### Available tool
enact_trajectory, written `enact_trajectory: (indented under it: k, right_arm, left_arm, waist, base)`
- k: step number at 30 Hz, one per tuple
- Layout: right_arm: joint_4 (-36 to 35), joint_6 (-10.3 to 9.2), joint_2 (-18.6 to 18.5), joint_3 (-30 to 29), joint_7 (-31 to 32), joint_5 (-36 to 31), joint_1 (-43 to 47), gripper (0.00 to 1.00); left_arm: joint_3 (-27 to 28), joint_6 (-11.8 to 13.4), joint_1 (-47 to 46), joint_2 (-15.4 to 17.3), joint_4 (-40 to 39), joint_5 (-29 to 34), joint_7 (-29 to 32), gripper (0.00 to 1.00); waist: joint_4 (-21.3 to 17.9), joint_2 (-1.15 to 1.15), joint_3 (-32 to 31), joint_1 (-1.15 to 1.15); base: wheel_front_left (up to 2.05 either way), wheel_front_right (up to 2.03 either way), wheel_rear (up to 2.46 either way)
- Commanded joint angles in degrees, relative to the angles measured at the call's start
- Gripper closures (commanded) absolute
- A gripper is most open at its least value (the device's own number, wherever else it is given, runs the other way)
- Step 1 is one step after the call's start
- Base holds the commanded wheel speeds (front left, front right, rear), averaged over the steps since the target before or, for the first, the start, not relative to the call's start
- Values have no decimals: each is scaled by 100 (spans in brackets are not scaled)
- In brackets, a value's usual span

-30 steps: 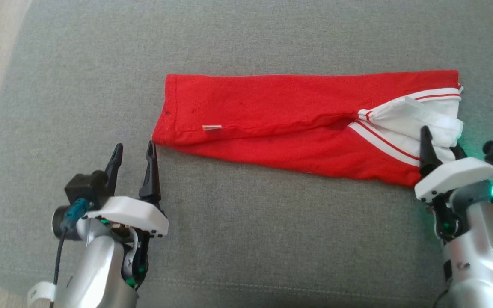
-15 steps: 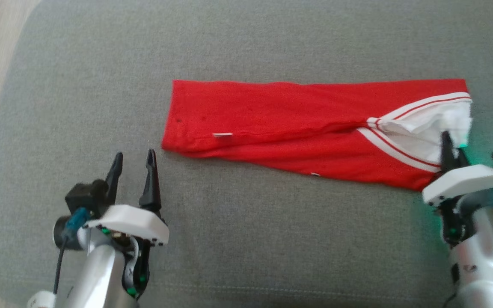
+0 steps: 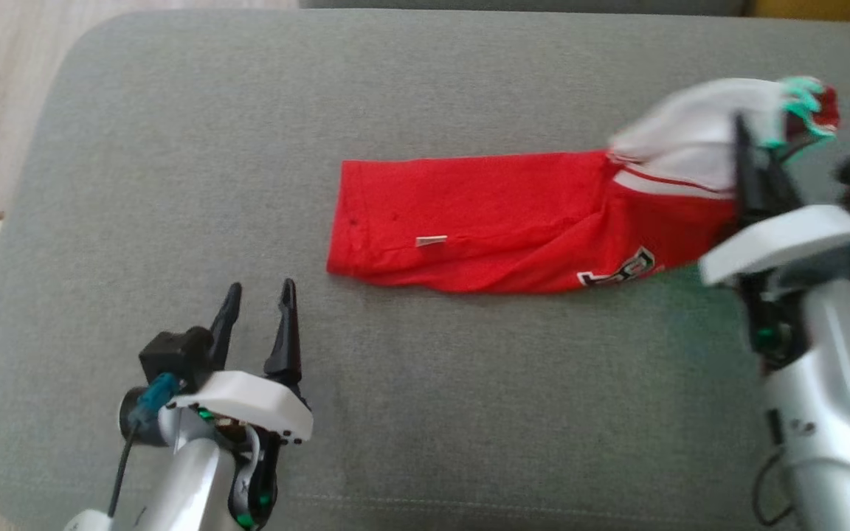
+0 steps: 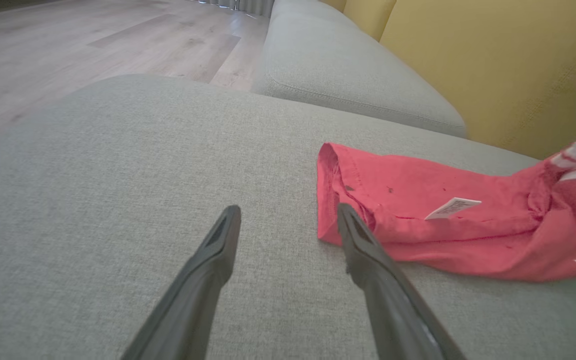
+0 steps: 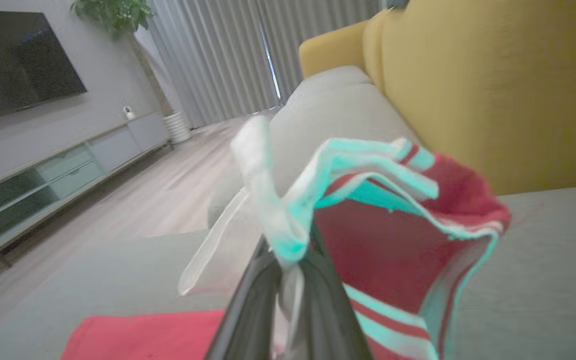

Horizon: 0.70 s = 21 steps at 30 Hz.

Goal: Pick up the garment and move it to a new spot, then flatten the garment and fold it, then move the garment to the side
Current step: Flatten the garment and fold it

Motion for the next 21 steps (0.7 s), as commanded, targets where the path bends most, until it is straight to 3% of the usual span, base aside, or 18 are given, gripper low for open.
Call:
enact_trajectory:
  k: [1, 9, 20, 21]
  right_arm:
    - [-400, 37, 93, 348, 109, 82, 30, 100]
    - [-1013, 37, 341, 1574, 641, 322, 182, 100]
    - [-137, 37, 562, 2066, 729, 162, -324, 100]
    - [-17, 37, 579, 2056, 693, 140, -378, 93]
  left_arm:
    - [129, 59, -9, 52, -188, -24, -35, 0]
    - [-139, 89, -35, 52, -230, -172, -35, 0]
    - [-455, 166, -49, 52, -246, -392, -35, 0]
    - [-479, 179, -46, 52, -247, -407, -35, 0]
  waist:
    - [100, 0, -14, 0]
    - [678, 0, 68, 0]
    - [1569, 0, 259, 0]
    - [1621, 0, 279, 0]
  base:
    - [0, 0, 0]
    - [0, 0, 0]
    - [0, 0, 0]
    - [0, 0, 0]
